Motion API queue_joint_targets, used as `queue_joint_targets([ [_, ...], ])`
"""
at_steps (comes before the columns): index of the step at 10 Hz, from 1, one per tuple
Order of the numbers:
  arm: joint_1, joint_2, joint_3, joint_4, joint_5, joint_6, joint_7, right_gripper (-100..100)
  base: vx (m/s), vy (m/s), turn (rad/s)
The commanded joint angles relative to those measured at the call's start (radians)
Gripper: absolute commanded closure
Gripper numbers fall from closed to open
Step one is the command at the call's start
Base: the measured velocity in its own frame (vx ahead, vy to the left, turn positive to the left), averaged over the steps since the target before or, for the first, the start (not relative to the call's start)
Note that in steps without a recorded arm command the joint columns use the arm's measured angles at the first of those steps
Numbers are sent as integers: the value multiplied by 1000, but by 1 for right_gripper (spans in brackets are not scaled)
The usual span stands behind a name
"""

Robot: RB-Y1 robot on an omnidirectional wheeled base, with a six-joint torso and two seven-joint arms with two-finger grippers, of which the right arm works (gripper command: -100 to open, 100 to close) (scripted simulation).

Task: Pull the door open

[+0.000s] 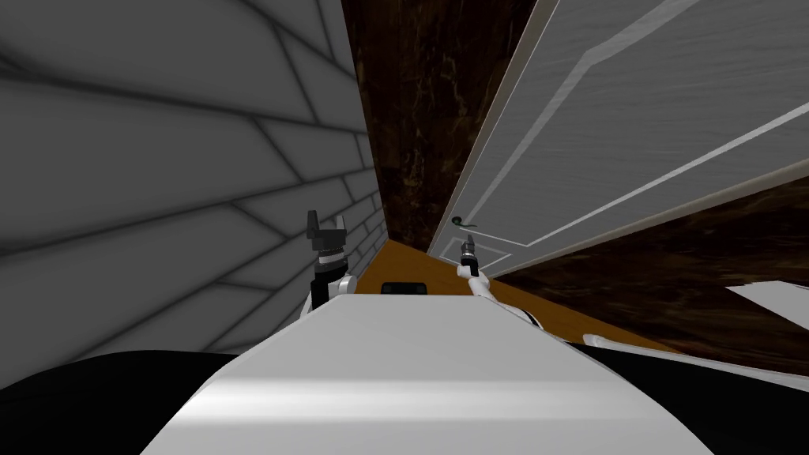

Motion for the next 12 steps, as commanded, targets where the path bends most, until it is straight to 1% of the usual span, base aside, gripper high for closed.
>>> queue_joint_targets([
  [1, -16, -7, -7, 44, -3, -9, -1, -100, 83, -17, 32],
  [2, -25, -10, -11, 64, -5, -12, -1, -100, 63, -18, 30],
  [3, -41, -15, -19, 104, -9, -18, -1, -100, 91, -20, 39],
  [5, -55, -19, -26, 139, -12, -23, -1, -100, 90, -19, 41],
  [7, -77, -27, -36, 193, -17, -30, -1, -100, 85, -12, 35],
  [9, -90, -31, -43, 225, -20, -35, -1, -100, 63, -24, 26],
  [10, -86, -30, -40, 216, -19, -34, -2, -100, 22, -10, 7],
  [12, -85, -34, -45, 221, -21, -35, -2, -100, 151, -54, 35],
])
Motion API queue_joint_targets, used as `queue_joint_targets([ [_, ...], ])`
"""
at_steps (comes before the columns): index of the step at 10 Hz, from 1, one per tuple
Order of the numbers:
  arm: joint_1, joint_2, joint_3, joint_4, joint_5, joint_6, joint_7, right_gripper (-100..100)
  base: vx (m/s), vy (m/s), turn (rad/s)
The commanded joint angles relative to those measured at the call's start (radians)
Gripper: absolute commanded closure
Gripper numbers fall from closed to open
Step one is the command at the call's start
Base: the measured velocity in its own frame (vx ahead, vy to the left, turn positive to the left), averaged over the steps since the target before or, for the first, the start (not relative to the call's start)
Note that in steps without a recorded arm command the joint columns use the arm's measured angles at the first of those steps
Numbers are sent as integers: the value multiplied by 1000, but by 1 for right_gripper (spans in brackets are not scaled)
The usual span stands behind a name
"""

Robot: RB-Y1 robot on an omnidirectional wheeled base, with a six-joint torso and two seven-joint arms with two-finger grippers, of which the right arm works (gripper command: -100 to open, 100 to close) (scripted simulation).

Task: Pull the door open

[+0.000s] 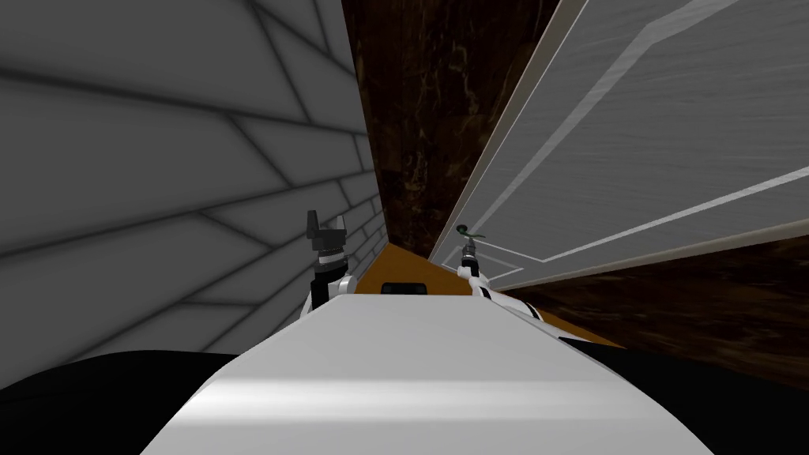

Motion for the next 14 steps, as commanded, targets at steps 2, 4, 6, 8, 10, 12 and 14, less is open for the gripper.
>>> queue_joint_targets([
  [2, 4, -3, -6, -1, -3, 3, 1, -100, 186, -85, 36],
  [4, 6, -7, -10, 1, -5, 2, 0, -100, 189, -119, 43],
  [6, 7, -10, -13, 3, -7, 2, 0, -100, 177, -85, 26],
  [8, 4, -11, -12, 10, -7, -2, 0, 100, 32, -17, 3],
  [10, 4, -11, -12, 10, -7, -2, 0, 100, -26, 12, -6],
  [12, 4, -11, -12, 10, -7, -2, 0, 100, -11, 3, 2],
  [14, 7, -13, 2, 10, 1, -3, -14, 100, -63, -5, 37],
])
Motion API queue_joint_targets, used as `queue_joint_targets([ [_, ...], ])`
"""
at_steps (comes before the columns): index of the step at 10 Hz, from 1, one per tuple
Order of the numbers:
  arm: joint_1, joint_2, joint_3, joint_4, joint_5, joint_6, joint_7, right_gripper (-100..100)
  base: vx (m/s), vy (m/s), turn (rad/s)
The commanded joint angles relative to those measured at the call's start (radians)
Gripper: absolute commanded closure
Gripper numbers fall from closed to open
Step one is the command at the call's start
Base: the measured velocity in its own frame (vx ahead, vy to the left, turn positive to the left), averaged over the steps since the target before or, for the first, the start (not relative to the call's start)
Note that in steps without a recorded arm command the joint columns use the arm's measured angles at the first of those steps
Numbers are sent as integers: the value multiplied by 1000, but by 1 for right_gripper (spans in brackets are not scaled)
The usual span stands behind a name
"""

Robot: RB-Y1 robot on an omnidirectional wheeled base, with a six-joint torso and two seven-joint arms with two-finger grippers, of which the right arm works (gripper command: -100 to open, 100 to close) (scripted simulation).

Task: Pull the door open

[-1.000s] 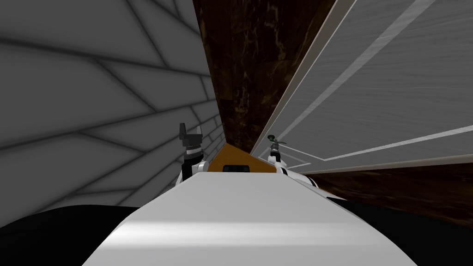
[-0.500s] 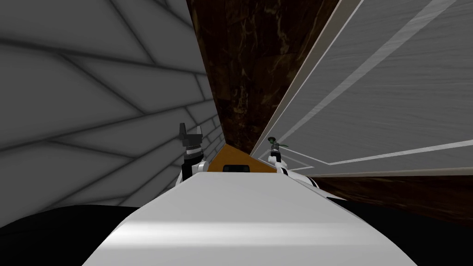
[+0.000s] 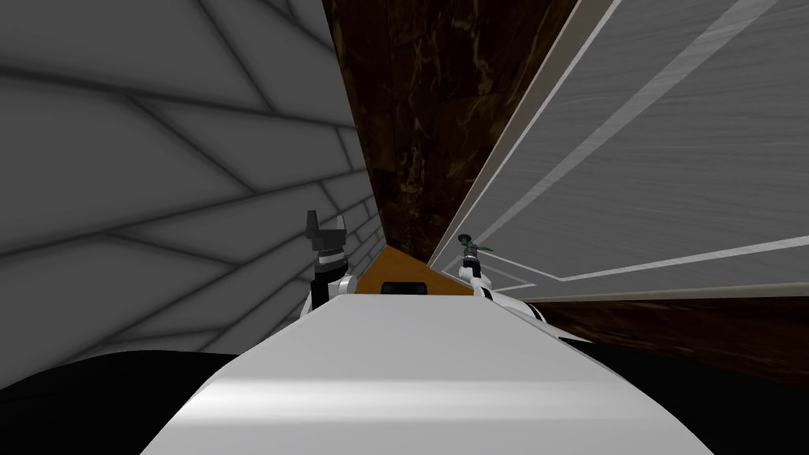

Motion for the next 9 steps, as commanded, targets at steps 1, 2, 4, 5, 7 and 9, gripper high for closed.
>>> queue_joint_targets([
  [1, 0, 0, 13, 8, 7, -6, -12, 100, -205, -29, 87],
  [2, 1, -2, 23, 6, 13, -8, -21, 100, -216, -30, 96],
  [4, 5, -8, 52, 2, 29, -15, -50, 100, -225, -34, 125],
  [5, 7, -10, 64, 0, 35, -17, -62, 100, -261, -81, 133],
  [7, 8, -13, 76, -1, 42, -19, -73, 100, -194, -42, 85],
  [9, 11, -17, 98, -4, 54, -24, -95, 100, -108, -1, 46],
])
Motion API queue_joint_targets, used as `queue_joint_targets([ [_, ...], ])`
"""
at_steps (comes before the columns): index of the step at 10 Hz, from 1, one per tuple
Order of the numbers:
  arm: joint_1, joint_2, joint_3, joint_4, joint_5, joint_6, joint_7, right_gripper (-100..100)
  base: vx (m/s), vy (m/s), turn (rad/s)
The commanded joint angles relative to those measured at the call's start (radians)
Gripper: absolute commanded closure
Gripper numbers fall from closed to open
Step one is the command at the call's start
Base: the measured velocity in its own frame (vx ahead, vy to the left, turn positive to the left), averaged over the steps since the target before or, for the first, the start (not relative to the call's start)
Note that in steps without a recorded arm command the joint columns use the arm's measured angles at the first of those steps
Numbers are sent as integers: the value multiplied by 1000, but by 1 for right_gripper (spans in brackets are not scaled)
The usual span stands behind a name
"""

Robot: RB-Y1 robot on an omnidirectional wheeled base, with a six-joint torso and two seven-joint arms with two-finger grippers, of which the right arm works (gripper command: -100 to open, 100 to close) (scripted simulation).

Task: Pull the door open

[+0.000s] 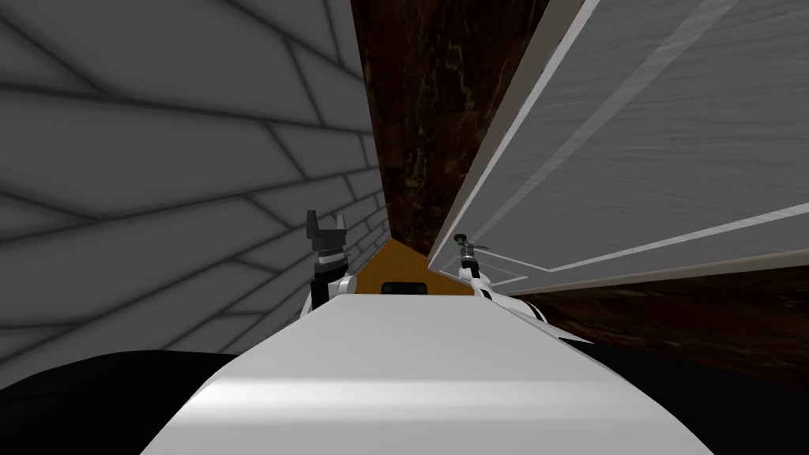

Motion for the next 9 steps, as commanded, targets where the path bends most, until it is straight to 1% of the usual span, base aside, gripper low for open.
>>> queue_joint_targets([
  [1, 0, -4, 15, -4, 8, -7, -14, 100, -238, -29, 97],
  [2, -10, -8, 8, 10, 4, -8, -11, 100, -107, -12, 30],
  [3, -7, -11, 24, 11, 13, -14, -28, 100, -154, -16, 90],
  [5, -3, -16, 40, 9, 23, -21, -45, 100, -223, -39, 99],
  [9, 8, -29, 86, 3, 51, -39, -93, 100, -251, -46, 109],
])
